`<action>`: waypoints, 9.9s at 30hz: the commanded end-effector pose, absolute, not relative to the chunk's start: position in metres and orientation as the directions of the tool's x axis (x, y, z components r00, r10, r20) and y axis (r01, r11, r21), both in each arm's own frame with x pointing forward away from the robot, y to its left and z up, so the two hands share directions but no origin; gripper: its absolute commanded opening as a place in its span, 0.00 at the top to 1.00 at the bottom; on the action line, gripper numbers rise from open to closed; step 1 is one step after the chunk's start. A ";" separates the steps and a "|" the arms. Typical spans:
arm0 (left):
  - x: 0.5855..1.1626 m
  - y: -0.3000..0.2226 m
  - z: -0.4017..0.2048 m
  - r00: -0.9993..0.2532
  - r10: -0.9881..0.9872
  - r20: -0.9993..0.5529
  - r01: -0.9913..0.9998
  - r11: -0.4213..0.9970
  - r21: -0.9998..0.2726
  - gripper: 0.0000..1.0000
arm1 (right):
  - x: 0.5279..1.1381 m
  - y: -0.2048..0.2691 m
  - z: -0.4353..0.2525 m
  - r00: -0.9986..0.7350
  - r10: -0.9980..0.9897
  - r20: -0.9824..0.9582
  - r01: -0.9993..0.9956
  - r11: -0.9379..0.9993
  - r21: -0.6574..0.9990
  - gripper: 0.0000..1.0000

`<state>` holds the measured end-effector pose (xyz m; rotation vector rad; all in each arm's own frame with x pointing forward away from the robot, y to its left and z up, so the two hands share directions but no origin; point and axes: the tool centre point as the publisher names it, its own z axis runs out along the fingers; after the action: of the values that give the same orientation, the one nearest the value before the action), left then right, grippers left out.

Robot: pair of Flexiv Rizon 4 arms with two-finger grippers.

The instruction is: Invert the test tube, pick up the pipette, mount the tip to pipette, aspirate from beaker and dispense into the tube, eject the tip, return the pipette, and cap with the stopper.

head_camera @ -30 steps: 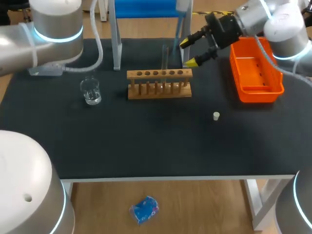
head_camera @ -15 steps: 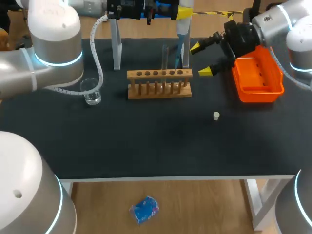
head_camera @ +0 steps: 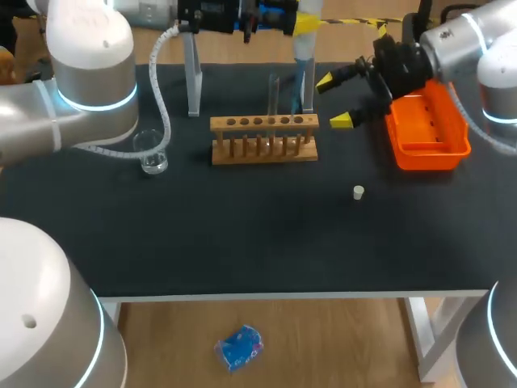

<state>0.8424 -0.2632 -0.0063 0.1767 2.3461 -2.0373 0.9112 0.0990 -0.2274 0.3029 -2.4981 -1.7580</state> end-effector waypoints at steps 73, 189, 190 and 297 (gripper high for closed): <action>0.802 -0.238 -0.145 -0.998 0.060 -0.021 0.025 0.079 -0.997 1.00 | 0.799 0.186 -0.190 -0.990 -0.136 -0.025 -0.025 0.000 1.000 0.14; 0.810 -0.223 -0.132 -0.996 -0.036 -0.083 0.080 0.061 -0.995 0.00 | 1.014 -0.136 -0.176 -0.982 0.190 -0.022 -0.026 -0.016 1.000 1.00; 0.810 -0.223 -0.132 -0.996 -0.036 -0.083 0.080 0.061 -0.995 0.00 | 1.014 -0.136 -0.176 -0.985 0.171 -0.030 -0.033 -0.014 0.999 1.00; 0.971 -0.518 -0.067 -0.980 -0.129 -0.149 0.146 0.033 -0.989 1.00 | 1.014 -0.135 -0.175 -0.987 0.154 -0.040 -0.041 -0.006 0.999 1.00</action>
<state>0.9717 -0.5157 -0.0639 0.0097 2.2121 -1.9511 1.0123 -0.1340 -0.1755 -0.1379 -2.3066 -2.3320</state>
